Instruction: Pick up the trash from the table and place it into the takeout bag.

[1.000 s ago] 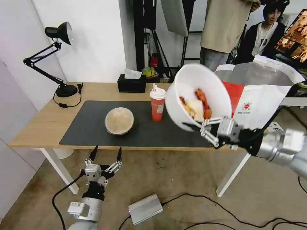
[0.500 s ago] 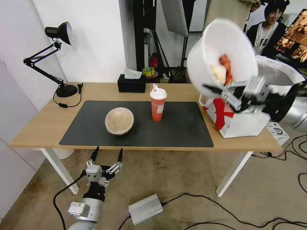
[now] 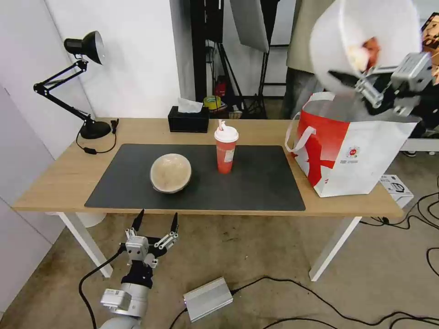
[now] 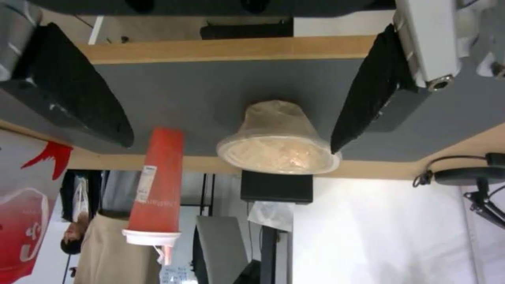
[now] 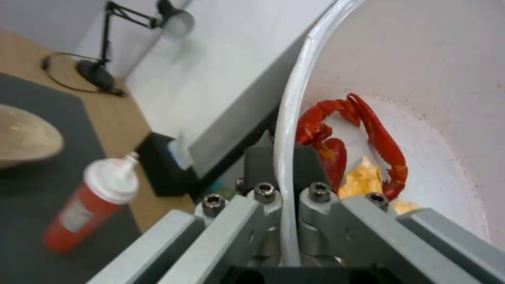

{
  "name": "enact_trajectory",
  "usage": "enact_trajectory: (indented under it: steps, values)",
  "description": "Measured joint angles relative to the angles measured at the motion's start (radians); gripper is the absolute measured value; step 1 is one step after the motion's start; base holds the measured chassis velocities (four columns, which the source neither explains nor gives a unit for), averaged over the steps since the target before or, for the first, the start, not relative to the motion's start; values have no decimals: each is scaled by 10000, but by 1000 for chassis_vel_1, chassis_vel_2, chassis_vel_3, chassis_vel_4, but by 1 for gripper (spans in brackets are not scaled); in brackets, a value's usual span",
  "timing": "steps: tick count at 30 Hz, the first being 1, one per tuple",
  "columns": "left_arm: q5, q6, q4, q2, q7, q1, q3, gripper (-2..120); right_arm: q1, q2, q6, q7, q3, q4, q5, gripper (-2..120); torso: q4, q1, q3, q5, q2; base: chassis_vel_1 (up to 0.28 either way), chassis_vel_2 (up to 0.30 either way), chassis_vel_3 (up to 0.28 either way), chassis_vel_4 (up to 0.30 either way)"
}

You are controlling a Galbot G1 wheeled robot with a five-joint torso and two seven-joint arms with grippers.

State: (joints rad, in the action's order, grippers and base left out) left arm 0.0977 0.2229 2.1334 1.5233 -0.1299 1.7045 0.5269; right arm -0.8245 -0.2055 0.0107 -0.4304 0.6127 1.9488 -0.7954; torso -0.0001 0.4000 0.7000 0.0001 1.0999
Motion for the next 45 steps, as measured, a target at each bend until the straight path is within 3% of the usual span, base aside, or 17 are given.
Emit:
enact_trajectory:
  steps: [45]
  values:
    - [-81, 175, -81, 104, -65, 159, 18, 100, 2676, -2653, 540, -354, -3093, -4389, 2630, 0, 0, 0, 0, -1, 1, 0, 0, 0, 0]
